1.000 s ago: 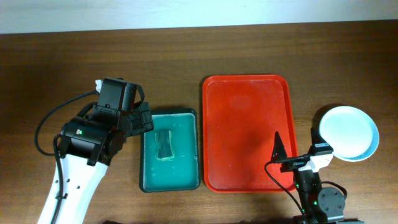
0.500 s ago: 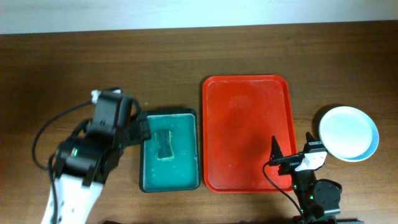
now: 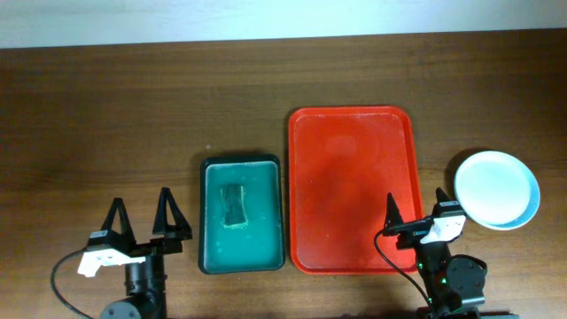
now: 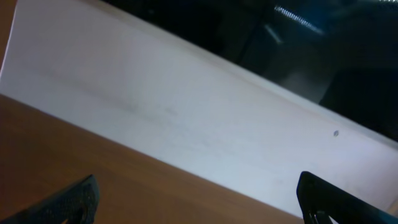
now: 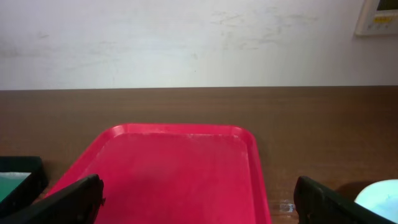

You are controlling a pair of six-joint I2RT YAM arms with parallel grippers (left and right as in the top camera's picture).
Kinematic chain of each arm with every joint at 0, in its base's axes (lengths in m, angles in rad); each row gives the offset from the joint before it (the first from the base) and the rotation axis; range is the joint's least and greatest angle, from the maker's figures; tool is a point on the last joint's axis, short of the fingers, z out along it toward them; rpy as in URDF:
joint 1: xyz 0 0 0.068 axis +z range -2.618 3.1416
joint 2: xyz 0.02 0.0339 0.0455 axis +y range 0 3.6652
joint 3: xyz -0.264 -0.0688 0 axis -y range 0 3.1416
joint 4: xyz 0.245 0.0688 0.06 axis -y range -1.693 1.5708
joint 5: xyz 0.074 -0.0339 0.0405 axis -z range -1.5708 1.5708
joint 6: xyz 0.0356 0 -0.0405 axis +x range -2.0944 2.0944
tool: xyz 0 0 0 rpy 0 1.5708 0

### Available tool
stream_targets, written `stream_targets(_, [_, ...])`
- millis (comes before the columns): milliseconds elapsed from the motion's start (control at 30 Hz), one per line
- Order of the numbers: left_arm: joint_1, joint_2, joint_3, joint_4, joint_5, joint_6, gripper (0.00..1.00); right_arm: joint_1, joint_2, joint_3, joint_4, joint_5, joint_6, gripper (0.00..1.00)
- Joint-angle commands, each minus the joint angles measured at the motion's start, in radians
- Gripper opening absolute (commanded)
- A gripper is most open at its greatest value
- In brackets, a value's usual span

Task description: Clean dirty plates on tray and stack at the side

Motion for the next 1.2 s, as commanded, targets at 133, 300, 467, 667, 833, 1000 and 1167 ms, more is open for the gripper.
stream_targets(133, [0.008,-0.007,-0.197,0.012,0.008,0.002,0.99,-0.006,-0.006,-0.005,-0.004,0.002,-0.003,0.98])
stream_targets(300, [0.008,-0.007,-0.197,-0.067,0.019,0.002,0.99,-0.006,-0.006,-0.005,-0.004,0.002,-0.003,0.99])
stream_targets(467, [0.013,-0.007,-0.196,-0.068,0.019,0.002,0.99,-0.006,-0.006,-0.005,-0.004,0.002,-0.003,0.98])
stream_targets(667, [0.013,-0.007,-0.196,-0.068,0.019,0.002,0.99,-0.006,-0.006,-0.005,-0.004,0.002,-0.003,0.98])
stream_targets(833, [0.013,-0.007,-0.196,-0.068,0.019,0.002,0.99,-0.006,-0.006,-0.005,-0.004,0.002,-0.003,0.98])
stream_targets(1000, [0.013,-0.007,-0.196,-0.068,0.019,0.002,0.99,-0.006,-0.006,-0.005,-0.004,0.002,-0.003,0.98])
stream_targets(1167, [0.013,-0.007,-0.196,-0.068,0.019,0.002,0.99,-0.006,-0.006,-0.005,-0.004,0.002,-0.003,0.98])
